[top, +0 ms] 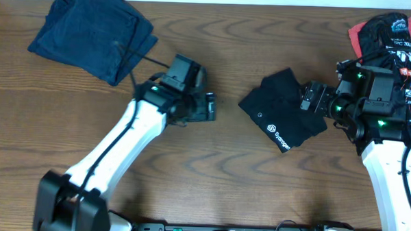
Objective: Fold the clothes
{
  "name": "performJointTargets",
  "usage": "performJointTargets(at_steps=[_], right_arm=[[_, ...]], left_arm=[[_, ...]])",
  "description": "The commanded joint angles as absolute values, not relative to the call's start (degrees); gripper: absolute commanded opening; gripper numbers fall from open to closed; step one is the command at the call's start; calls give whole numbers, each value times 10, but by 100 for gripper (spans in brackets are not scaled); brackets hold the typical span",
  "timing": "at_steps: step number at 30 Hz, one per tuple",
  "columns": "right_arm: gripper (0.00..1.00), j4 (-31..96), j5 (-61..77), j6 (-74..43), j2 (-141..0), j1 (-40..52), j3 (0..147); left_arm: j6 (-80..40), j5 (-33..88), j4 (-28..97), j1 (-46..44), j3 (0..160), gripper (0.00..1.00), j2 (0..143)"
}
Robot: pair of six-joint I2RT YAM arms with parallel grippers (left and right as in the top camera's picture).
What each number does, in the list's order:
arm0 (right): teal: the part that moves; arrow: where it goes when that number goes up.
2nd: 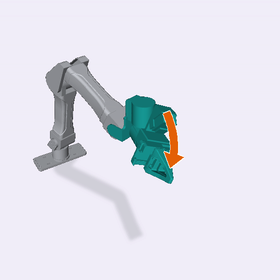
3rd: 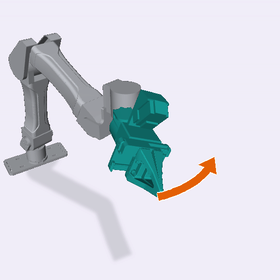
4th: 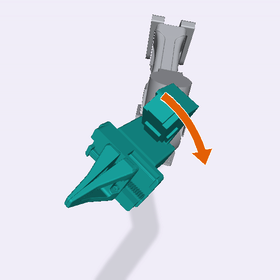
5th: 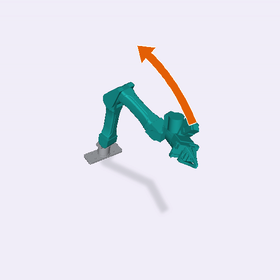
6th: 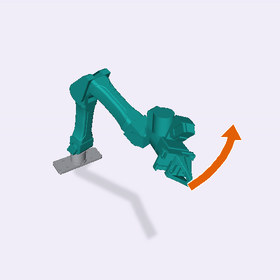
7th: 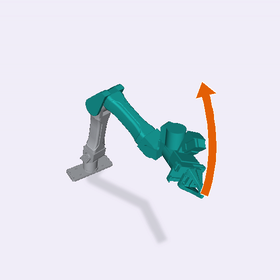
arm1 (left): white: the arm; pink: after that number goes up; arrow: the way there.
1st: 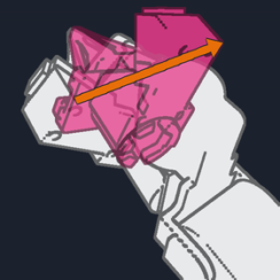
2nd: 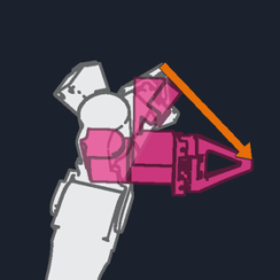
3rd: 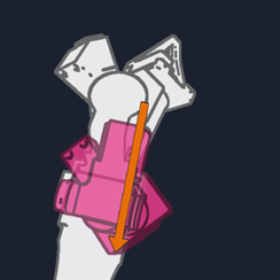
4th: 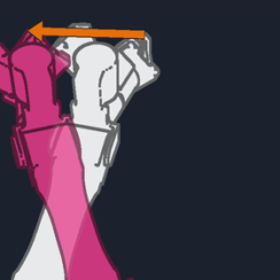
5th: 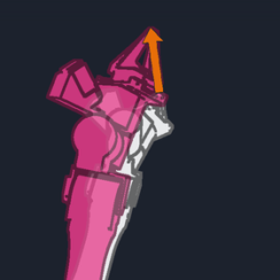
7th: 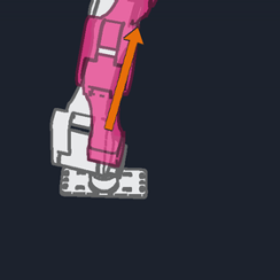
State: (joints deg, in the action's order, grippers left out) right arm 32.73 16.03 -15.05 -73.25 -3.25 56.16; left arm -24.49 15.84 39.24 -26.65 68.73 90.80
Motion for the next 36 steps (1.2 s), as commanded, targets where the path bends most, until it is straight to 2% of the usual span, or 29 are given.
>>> performJointTargets(at_steps=[1,9,19,30,36], right_arm=[[99,339,135,-152,-738,-37,562],[99,341,135,-158,-738,-38,562],[99,341,135,-158,-738,-38,562],[99,357,132,-141,-738,-38,562],[99,358,132,-141,-738,-38,562]], left_arm=[[-237,263,351,-284,677,95,959],[-285,373,217,-309,677,98,1068],[-390,397,84,-378,677,98,1136],[-532,375,-42,-415,677,98,1209],[-608,289,-49,-416,677,98,1228]])
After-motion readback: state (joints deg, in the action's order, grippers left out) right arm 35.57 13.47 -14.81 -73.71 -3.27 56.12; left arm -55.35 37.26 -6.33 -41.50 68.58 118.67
